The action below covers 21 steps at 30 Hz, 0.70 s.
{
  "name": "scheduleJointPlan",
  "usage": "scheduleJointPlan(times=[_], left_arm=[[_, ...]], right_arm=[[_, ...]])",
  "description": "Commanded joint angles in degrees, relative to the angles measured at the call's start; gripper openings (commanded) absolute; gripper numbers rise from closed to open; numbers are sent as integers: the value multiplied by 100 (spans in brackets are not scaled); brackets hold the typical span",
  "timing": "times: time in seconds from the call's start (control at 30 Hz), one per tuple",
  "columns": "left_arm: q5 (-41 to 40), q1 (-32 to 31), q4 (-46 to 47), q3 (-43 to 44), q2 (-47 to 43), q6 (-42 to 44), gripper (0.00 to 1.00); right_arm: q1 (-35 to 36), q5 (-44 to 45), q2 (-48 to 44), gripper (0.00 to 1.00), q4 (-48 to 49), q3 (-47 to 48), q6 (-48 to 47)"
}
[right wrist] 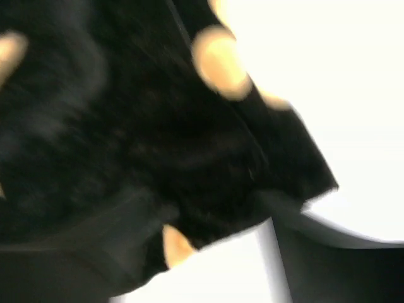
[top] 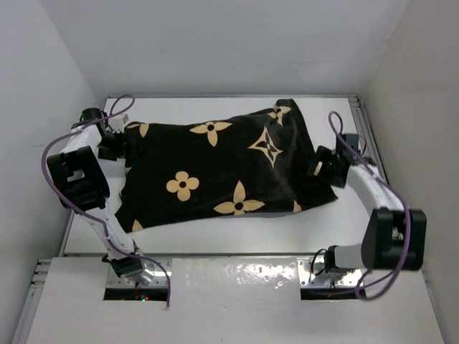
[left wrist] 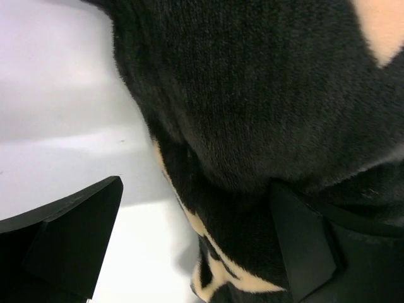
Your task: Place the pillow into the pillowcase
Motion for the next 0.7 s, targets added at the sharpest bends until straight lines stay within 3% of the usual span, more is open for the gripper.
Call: scheduleJointPlan(times=[0.0, 0.1, 0.2, 0.27, 0.3, 0.33, 0.43, 0.47, 0.53, 0.67], left_arm=[[-439, -146, 495, -452, -379, 145, 100], [-581, -304, 812, -804, -380, 172, 100], [-326, -392, 901, -936, -318, 172, 100], [-108, -410, 910, -963, -283, 207, 89], [-19, -419, 884, -945, -265, 259, 80], [43, -436, 831, -867, -204, 286, 50], [122, -480, 664, -595, -37, 304, 12], [192, -515, 620, -533, -11, 313, 9], [298, -568, 550, -418, 25, 313, 0], [368, -734, 558, -304, -37, 225, 0]], right_arm=[[50, 688, -735, 99, 732, -1069, 579], [-82, 1013, -597, 99, 1164, -1389, 720], [-231, 1103, 106, 99, 1182, -1354, 905], [-354, 893, 318, 98, 1392, -1511, 1132], [-416, 762, 397, 96, 1523, -1625, 1273], [-564, 447, 380, 86, 1847, -1748, 1396], [-776, 242, 117, 59, 2436, -2293, 1933], [-820, 233, 38, 36, 2517, -2425, 2003], [-952, 285, -225, 2, 2483, -2628, 2171], [-1365, 636, -1287, 0, 2237, -3189, 2775]])
